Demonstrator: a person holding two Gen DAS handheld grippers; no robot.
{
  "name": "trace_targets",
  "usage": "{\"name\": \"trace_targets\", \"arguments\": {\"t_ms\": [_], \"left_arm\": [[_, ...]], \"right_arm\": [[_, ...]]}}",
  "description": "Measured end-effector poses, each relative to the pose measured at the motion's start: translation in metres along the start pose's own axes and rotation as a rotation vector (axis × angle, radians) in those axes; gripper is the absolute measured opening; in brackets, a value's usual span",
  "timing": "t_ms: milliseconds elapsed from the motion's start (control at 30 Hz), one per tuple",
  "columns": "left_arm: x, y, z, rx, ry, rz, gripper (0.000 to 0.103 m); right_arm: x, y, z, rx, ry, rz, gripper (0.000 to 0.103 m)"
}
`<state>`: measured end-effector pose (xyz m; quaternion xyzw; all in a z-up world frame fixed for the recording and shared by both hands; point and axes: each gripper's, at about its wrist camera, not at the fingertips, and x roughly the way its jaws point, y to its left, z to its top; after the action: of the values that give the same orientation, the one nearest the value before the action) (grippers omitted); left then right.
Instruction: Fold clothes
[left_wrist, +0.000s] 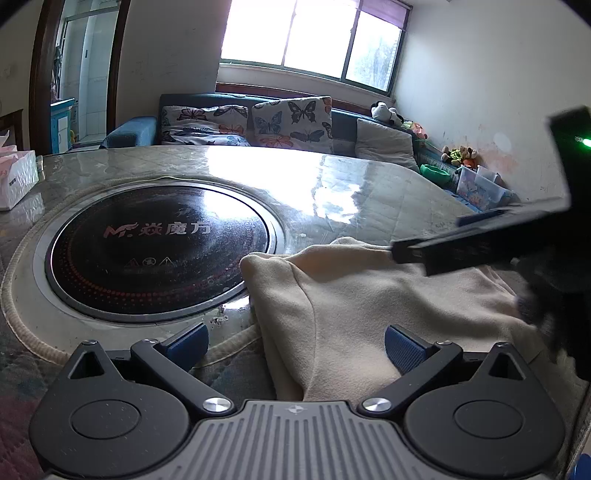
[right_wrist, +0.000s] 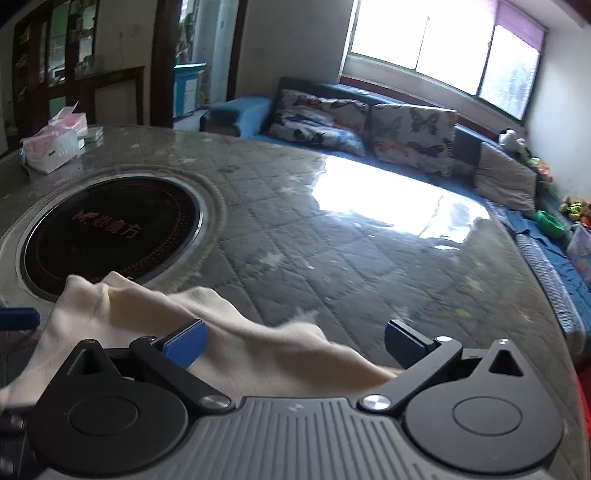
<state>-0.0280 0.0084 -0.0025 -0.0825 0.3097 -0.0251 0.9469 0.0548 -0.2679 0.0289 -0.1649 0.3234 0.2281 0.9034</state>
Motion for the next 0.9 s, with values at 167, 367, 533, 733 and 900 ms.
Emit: {"name": "trace_targets", "arguments": {"t_ms": [167,367,533,733,900], "left_arm": [[0.001,-0.004,0.0,0.017,0.006,0.014,0.103],[0.005,-0.007,0.001,0.04,0.014,0.033,0.103],[0.008,-0.013,0.001,0.052,0.018,0.043,0.103],[0.007,-0.018,0.0,0.051,0.016,0.074,0.103],[0.005,-0.022,-0.001,0.049,0.015,0.101,0.103]], "right_arm": [[-0.031,-0.005,-0.025,0.018,-0.031,-0.035,0.103],[-0.066,0.006,-0.055,-0.027,-0.107,-0.039,0.103],[-0.077,0.026,-0.076,-0.138,-0.165,-0.036,0.103],[-0.074,0.018,-0.094,-0.149,-0.149,-0.001,0.103],[-0.083,-0.014,-0.094,-0.046,-0.187,-0.003,0.103]]}}
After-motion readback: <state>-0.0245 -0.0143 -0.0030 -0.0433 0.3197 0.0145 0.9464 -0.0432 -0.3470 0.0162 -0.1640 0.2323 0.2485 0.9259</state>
